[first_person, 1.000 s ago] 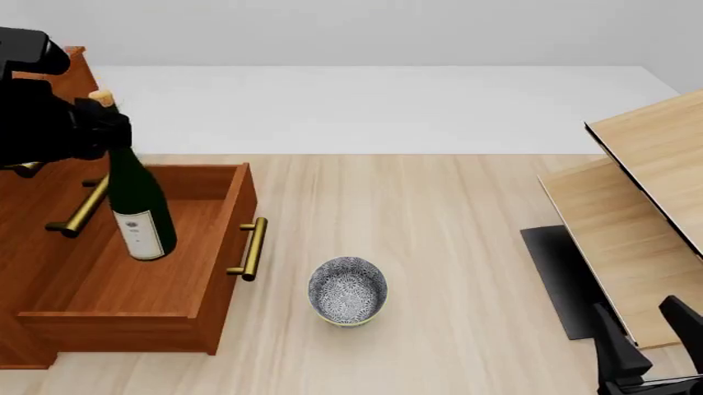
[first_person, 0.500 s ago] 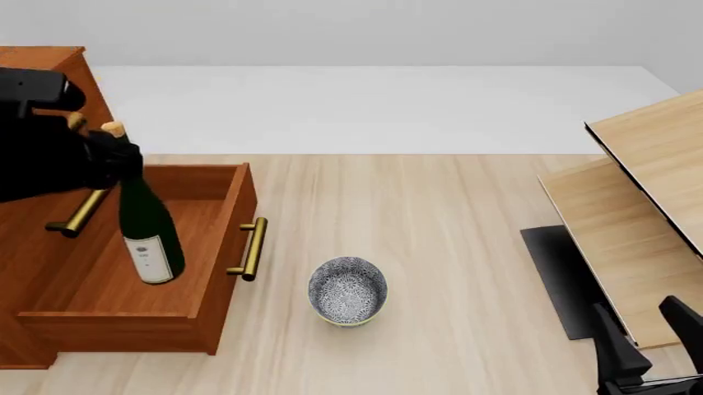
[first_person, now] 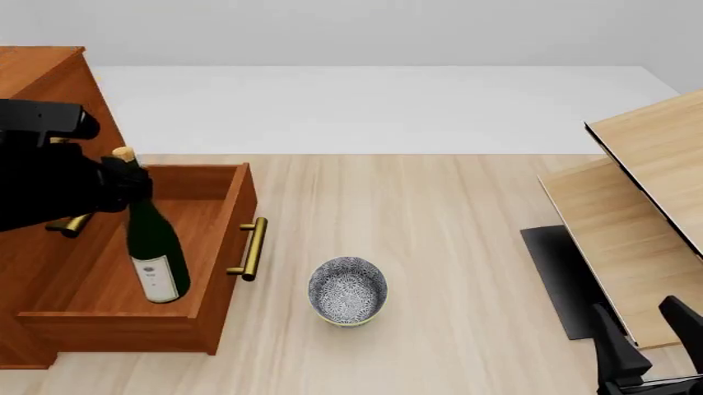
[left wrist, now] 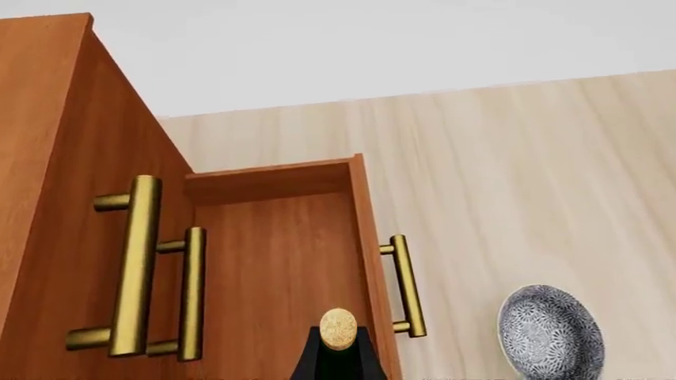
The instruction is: Put the wine bottle in the bottom drawer of the cabinet.
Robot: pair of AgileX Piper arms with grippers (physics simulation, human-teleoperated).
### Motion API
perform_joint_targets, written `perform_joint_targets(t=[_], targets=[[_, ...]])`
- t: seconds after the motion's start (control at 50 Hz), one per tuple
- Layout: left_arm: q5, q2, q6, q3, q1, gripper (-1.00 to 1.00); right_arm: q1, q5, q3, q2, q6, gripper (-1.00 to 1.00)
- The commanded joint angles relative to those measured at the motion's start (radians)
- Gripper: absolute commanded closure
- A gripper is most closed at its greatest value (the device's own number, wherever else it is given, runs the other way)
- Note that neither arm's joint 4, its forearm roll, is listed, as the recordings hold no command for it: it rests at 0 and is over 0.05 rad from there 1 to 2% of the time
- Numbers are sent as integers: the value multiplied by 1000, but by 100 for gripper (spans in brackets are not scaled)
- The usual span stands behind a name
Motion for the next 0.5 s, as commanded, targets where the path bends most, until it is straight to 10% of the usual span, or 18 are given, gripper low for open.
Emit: perform_joint_targets(t=[0.02, 0.5], targets=[[-3, 16, 28, 5, -17, 100, -5, -2, 0, 3, 3, -100], [-12, 1, -25, 65, -46, 100, -3, 1, 0, -1, 3, -100]])
